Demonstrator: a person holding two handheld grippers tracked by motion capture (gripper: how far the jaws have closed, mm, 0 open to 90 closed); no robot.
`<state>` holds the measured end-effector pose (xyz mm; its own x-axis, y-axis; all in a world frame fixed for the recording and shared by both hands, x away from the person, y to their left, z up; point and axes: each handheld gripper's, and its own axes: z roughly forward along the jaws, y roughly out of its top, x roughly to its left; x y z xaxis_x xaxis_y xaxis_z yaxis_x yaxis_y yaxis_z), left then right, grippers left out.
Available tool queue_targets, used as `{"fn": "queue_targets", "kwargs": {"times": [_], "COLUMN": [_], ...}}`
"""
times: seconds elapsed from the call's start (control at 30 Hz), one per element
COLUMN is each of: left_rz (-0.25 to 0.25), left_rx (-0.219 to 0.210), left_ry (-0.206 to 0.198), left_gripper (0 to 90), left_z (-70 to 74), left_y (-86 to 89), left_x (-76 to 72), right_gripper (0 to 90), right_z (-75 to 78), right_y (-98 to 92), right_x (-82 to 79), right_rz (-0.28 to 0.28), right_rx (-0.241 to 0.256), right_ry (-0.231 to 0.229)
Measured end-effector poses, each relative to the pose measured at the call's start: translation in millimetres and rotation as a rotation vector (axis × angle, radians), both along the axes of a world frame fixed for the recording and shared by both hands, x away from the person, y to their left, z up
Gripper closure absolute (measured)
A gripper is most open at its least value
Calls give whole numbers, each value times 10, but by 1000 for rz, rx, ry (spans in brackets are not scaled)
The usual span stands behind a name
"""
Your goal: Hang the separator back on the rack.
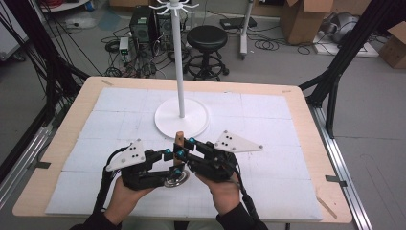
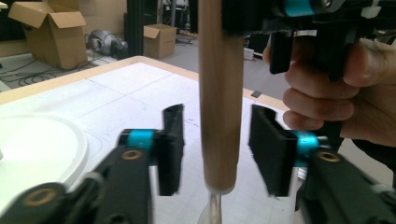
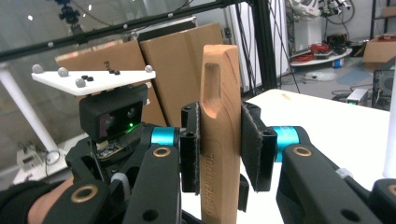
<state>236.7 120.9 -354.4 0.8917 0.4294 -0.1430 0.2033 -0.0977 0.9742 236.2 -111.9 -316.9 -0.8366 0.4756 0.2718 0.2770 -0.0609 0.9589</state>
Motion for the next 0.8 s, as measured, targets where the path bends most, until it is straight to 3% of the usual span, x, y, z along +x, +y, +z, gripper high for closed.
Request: {"fn": "queue_targets", "kwargs": {"times": [0.13, 0.23, 0.27, 0.3, 0.33, 0.43, 0.57, 0.67, 0.8], "left_rz": [-4, -12, -14, -21, -19, -20, -35, -65, -77], "left_rx": [13, 18, 17, 14, 7, -10, -33, -36, -50], "left_ry": [8, 15, 24, 33, 38, 46, 50, 46, 30], "left_gripper": [711, 723, 724, 723, 724, 724, 724, 724, 724], "left_z": [-8, -16, -20, -20, -18, 0, 49, 137, 296], "left_y": [-35, -47, -49, -49, -46, -13, 28, 40, 23], "left_x": [27, 43, 52, 64, 74, 128, 214, 317, 460], "right_gripper": [711, 697, 655, 542, 448, 299, 221, 194, 170], "right_z": [-30, -39, -38, -37, -29, -9, -4, -49, -184], "right_y": [-23, -46, -61, -82, -105, -239, -578, -872, -1308], "right_x": [3, -3, 6, 23, 18, -33, -121, -171, -208], "right_rz": [-21, -24, -10, 10, -7, -68, -161, -203, -246], "right_rx": [1, -5, 3, 11, 11, -14, -97, -117, -110], "right_ry": [7, 6, 30, 45, 53, 0, -87, -125, -96]}}
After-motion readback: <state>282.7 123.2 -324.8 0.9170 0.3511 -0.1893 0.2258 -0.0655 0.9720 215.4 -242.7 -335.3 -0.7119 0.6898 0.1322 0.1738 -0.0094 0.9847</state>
